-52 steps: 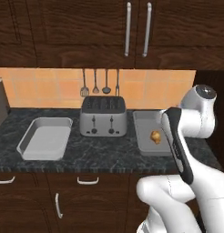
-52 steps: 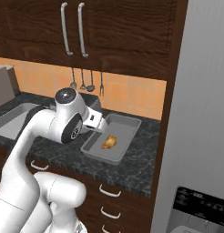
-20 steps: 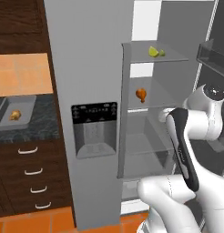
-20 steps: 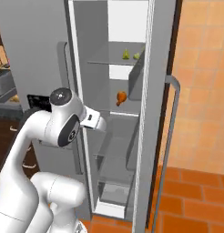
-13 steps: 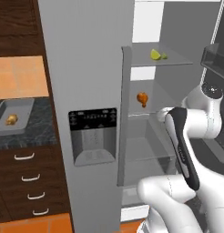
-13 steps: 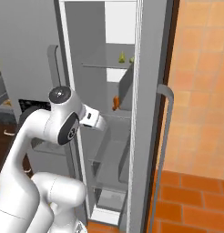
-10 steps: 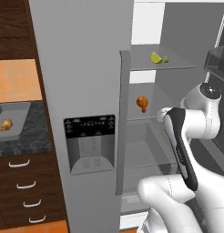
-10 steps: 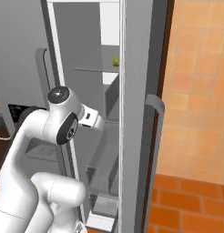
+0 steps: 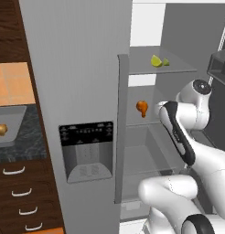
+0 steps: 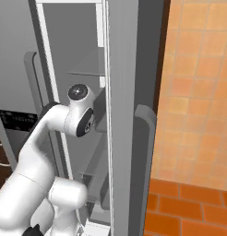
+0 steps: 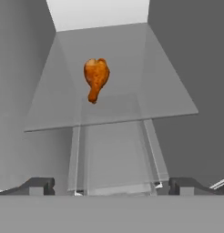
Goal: Place one lemon wedge and one chicken drumstick in each tupperware on the nearby counter, to pack two identical lunches.
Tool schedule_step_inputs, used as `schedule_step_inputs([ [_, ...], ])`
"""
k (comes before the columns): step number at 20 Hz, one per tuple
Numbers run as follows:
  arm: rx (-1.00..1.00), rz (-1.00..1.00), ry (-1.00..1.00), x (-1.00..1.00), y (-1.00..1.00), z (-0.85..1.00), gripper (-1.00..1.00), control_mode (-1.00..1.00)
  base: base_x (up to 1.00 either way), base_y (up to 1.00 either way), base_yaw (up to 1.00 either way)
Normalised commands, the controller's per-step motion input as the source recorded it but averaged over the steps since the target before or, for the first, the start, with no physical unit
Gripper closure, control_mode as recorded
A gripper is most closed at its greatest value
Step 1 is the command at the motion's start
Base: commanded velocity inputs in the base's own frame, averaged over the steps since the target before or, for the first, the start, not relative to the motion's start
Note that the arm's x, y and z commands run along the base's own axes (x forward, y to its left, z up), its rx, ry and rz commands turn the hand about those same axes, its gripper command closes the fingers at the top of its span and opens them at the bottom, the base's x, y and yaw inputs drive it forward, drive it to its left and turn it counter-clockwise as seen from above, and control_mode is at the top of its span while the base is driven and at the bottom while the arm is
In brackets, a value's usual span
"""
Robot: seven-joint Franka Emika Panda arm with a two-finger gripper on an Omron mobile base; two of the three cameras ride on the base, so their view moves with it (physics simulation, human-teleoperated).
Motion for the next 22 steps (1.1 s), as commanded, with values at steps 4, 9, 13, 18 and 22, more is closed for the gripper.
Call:
schedule_step_inputs([
  [4, 0.01, 0.03, 0.0, 1.0, 0.13, -0.18, -1.0, -1.0, 0.0, 0.0, 0.0],
  [9, 0.0, 0.03, 0.0, 1.0, 0.27, -0.39, -1.0, -1.0, 0.0, 0.0, 0.0],
  [13, 0.0, 0.02, -0.02, 1.0, 0.07, -0.41, -1.0, -1.0, 0.0, 0.0, 0.0],
  [18, 0.0, 0.0, 0.03, 0.8, -0.1, -0.32, -1.0, -1.0, 0.0, 0.0, 0.0],
  [22, 0.0, 0.0, 0.03, 0.52, -0.06, -0.25, -1.0, -1.0, 0.0, 0.0, 0.0],
])
